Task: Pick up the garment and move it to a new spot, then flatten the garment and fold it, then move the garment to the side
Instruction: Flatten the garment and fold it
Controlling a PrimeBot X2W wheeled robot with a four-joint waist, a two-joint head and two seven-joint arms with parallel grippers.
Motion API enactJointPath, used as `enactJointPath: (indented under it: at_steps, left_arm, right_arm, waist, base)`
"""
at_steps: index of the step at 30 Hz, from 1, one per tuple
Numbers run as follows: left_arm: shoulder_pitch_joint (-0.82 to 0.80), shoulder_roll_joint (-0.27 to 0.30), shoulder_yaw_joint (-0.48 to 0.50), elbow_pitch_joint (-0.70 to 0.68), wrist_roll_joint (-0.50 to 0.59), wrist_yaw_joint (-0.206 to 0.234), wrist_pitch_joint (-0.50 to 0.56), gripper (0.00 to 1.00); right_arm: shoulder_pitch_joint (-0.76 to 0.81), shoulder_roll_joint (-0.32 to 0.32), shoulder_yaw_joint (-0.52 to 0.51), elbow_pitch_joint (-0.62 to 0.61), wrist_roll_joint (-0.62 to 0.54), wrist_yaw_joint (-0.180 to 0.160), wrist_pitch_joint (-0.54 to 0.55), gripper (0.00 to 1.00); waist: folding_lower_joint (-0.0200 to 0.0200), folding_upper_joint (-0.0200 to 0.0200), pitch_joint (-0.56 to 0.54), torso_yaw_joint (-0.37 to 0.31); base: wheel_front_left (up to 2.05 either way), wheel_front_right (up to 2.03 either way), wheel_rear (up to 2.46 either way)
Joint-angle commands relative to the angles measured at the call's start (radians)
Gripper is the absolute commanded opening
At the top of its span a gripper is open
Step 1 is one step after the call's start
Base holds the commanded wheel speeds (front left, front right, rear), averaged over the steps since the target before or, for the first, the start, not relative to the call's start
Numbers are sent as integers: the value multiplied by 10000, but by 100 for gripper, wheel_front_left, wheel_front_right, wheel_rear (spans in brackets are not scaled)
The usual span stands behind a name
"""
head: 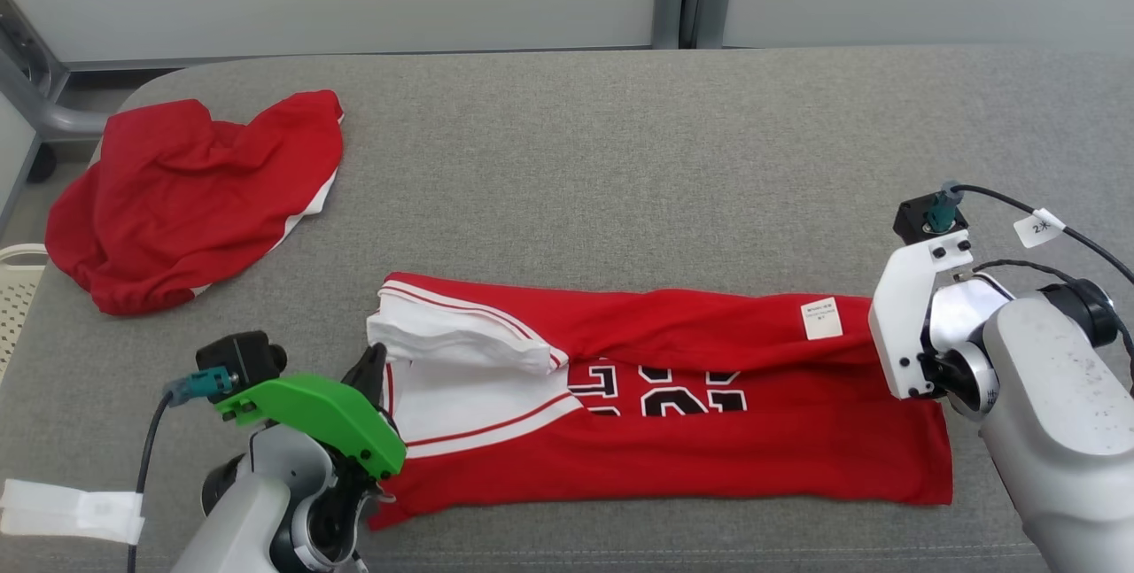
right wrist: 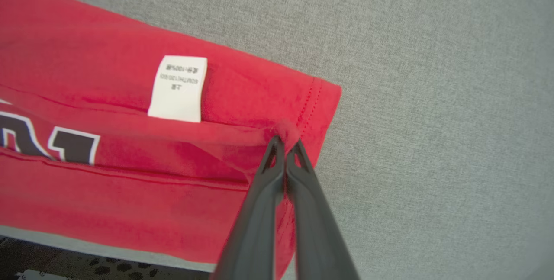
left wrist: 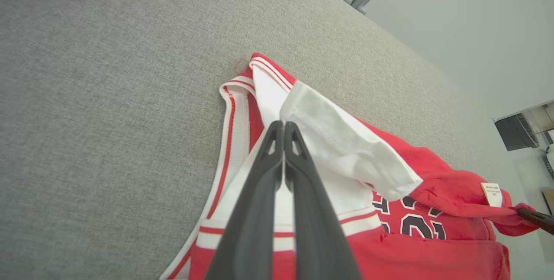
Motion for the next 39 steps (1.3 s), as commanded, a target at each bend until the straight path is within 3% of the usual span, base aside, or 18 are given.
enactJointPath:
  at_steps: [1,11,19,20,21,22,23,33,39]
  left_arm:
    - [262,-40,56,-135,-128,73,-21,0]
    - [915,-58,157,-662,-423,297,52,0]
    - [1463,-186,190,-919,-698,379,89,0]
    - [1524,-224,144,-906,-739,380,136,0]
    - [1548,-227,113,-883,-723,391,166,4]
    - [1562,-230,118,-857,-699,387,127,65]
    - [1592,-235,89,-777,-688,439,153,100]
    - [1845,183,-145,-188,-303,641,137,100]
    - [1979,460,-106,-282,131,575,-548,100]
  right_arm:
    - [-107,-91,83,23,-34,-3,-90,0]
    - [-152,-373,542,246,339,-3,-78,0]
    - [-174,-609,453,393,7,-3,-158,0]
    - [-144,-574,423,415,11,-3,-188,23]
    - [-97,-512,344,480,33,-3,-151,100]
    - [-65,-455,273,505,16,-3,-124,100]
    - [-41,-395,255,518,-17,-3,-131,100]
    - [131,-357,318,548,-88,-3,-451,100]
    - [481,-232,-222,258,51,-3,-1469,100]
  waist:
    - [1,0,-4,22]
    - [1,0,-97,53]
    - [1,0,-236,6]
    - [1,0,-237,6]
    - [1,0,-239,3]
    - [1,0,-237,2]
    - [1,0,-236,1]
    - [1,0,-513,-75]
    - [1,0,-833,-56]
  base:
    - [0,0,0]
    - [0,0,0]
    - [0,0,0]
    - [0,0,0]
    - [0,0,0]
    - [0,0,0]
    - [0,0,0]
    - [0,0,0]
    - [0,0,0]
